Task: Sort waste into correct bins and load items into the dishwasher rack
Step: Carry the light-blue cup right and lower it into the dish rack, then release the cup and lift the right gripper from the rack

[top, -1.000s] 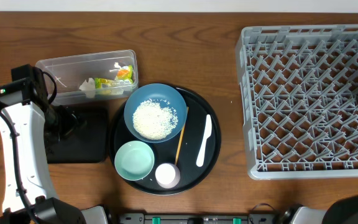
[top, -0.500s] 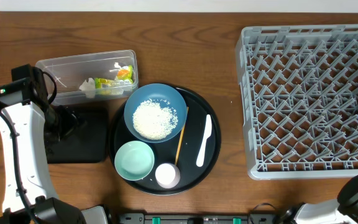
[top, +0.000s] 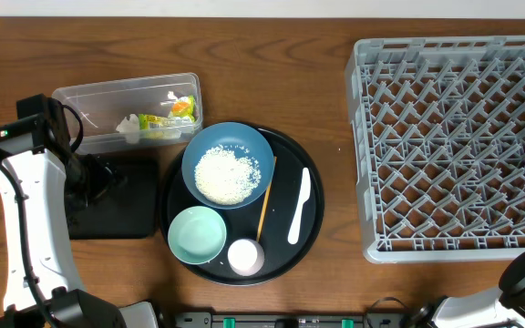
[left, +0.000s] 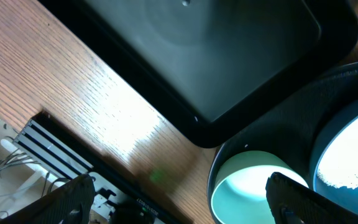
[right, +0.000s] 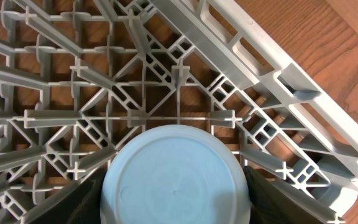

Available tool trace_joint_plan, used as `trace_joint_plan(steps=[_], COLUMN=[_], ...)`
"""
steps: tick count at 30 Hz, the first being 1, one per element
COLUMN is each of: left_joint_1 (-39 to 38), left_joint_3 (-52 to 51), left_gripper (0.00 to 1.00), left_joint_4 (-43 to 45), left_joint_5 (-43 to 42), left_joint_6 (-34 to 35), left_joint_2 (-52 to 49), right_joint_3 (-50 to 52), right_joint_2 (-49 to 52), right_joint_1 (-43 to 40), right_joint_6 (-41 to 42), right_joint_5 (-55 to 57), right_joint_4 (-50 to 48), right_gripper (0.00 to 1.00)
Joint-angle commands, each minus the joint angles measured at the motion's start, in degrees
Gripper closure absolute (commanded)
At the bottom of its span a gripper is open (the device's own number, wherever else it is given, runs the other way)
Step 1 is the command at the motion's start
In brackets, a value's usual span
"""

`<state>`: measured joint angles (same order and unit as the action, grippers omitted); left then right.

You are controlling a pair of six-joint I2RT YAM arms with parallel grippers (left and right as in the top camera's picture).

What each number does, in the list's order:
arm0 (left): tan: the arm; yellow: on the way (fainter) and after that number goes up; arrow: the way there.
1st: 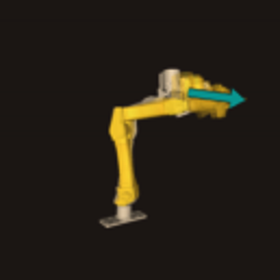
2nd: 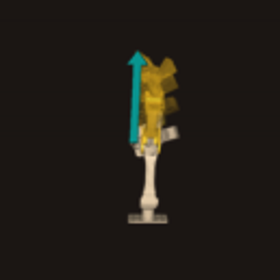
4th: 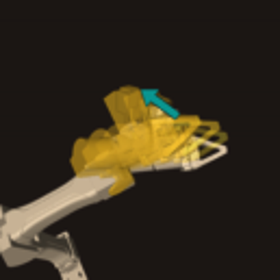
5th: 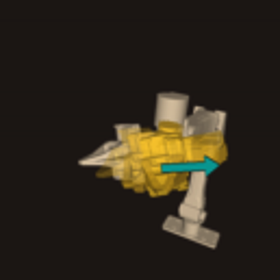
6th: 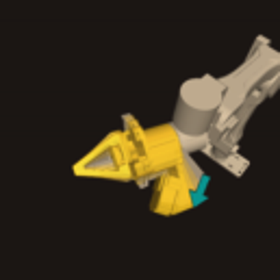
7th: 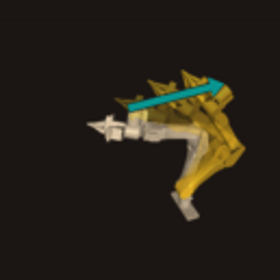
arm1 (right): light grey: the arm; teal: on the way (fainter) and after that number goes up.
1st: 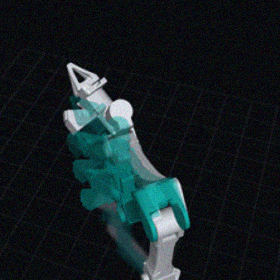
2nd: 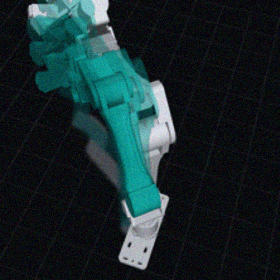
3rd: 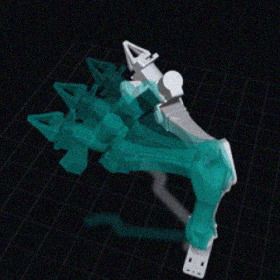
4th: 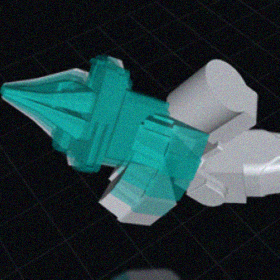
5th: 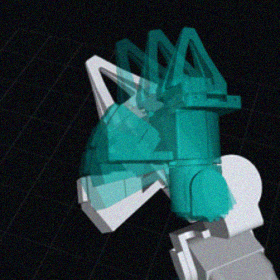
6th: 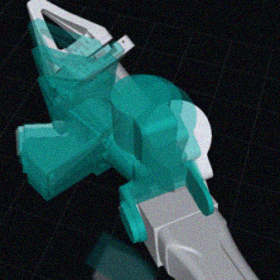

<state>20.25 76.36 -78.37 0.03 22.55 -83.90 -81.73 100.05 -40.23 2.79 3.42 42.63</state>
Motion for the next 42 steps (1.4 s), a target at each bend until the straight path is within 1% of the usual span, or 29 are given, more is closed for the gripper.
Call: trace_joint_plan(steps=[1,16,19,20,21,23,24,34,42], left_joint_1=[0.2,0.2,0.2,0.2,0.2,0.2,0.2,0.2,0.2], left_joint_3=[0.37,0.37,0.37,0.37,0.37,0.37,0.37,0.37,0.37], left_gripper=[0.11,0.11,0.11,0.11,0.11,0.11,0.11,0.1,0.11], left_joint_4=[-0.2,-0.24,-0.22,-0.22,-0.24,-0.24,-0.24,-0.24,-0.28], left_joint_5=[0.63,0.63,0.63,0.63,0.63,0.63,0.66,0.66,0.63], left_joint_6=[0.76,1.79,1.79,1.79,1.79,1.79,1.79,1.77,1.77], left_joint_2=[-0.2,-0.2,-0.2,-0.2,-0.2,-0.2,-0.2,-0.2,-0.2], right_joint_3=[-1.18,-3.54,-3.52,-3.5,-3.48,-3.43,-3.43,-3.43,-3.43], right_joint_2=[1.42,1.42,1.42,1.44,1.44,1.44,1.44,1.44,1.44], right_joint_1=[-0.74,-0.81,-0.79,-0.79,-0.79,-0.79,-0.79,-0.79,-0.79], right_joint_6=[-0.72,-0.76,-0.74,-0.74,-0.74,-0.74,-0.76,-0.76,-0.74], right_joint_5=[2.12,2.19,2.16,2.14,2.16,2.16,2.16,2.23,2.34], right_joint_4=[0.61,0.55,1.49,1.9,2.29,2.49,2.58,2.84,0.15], right_gripper=[0.97,0.96,0.95,0.91,0.82,0.56,0.51,0.51,0.48])
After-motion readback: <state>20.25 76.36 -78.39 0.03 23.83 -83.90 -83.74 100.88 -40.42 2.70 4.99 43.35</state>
